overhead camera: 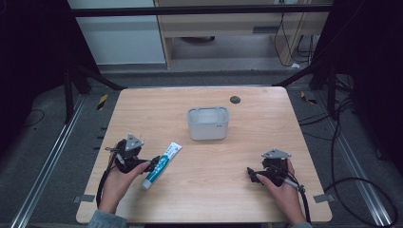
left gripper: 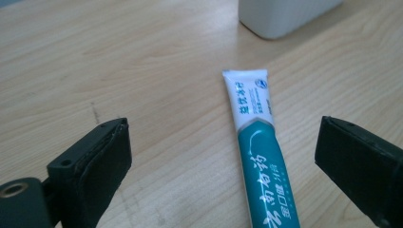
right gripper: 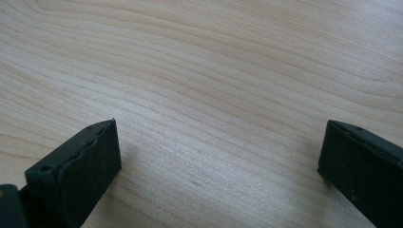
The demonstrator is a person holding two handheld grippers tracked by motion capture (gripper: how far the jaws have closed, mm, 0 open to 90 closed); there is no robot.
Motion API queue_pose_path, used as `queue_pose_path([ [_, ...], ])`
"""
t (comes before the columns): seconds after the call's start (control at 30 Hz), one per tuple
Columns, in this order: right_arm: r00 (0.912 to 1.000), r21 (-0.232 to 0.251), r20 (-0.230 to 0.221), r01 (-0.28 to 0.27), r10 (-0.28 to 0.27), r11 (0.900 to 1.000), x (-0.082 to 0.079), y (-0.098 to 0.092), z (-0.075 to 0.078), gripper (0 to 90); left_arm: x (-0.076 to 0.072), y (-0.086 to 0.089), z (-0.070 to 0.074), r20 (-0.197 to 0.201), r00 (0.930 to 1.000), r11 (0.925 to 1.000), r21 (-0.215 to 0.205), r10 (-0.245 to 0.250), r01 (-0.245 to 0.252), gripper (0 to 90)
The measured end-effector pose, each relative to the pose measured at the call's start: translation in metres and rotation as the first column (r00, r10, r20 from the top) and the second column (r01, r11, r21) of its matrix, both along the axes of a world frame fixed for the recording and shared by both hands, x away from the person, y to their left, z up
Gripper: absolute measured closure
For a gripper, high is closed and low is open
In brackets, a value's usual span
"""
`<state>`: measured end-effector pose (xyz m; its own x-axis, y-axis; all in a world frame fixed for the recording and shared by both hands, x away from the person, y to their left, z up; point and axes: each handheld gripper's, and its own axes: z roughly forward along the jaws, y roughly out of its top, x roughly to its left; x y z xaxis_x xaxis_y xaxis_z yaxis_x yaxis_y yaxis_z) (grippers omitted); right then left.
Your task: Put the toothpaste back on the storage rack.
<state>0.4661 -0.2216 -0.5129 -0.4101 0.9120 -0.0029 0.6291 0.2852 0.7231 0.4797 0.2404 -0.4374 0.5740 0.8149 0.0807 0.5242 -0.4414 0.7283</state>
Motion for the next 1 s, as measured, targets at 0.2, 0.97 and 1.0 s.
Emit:
queue_pose_path([
  [0.2, 1.0, -0.002, 0.0, 0.003, -0.003, 1.0, 0.0, 0.0, 0.0, 0.6, 0.005, -0.009, -0.007, -0.083, 0.9947, 0.9919, 0.106, -0.061, 0.069, 5.5],
  [0.97, 0.9999, -0.006, 0.004, 0.016, -0.016, 1.0, 0.0, 0.0, 0.0, 0.6, 0.029, -0.05, 0.021, -0.273, 0.9475, 0.9286, 0.28, -0.166, 0.244, 4.9],
  [1.0, 0.9999, -0.006, 0.004, 0.016, -0.016, 1.0, 0.0, 0.0, 0.0, 0.6, 0.031, -0.051, 0.022, -0.278, 0.9456, 0.9295, 0.274, -0.169, 0.246, 4.9],
])
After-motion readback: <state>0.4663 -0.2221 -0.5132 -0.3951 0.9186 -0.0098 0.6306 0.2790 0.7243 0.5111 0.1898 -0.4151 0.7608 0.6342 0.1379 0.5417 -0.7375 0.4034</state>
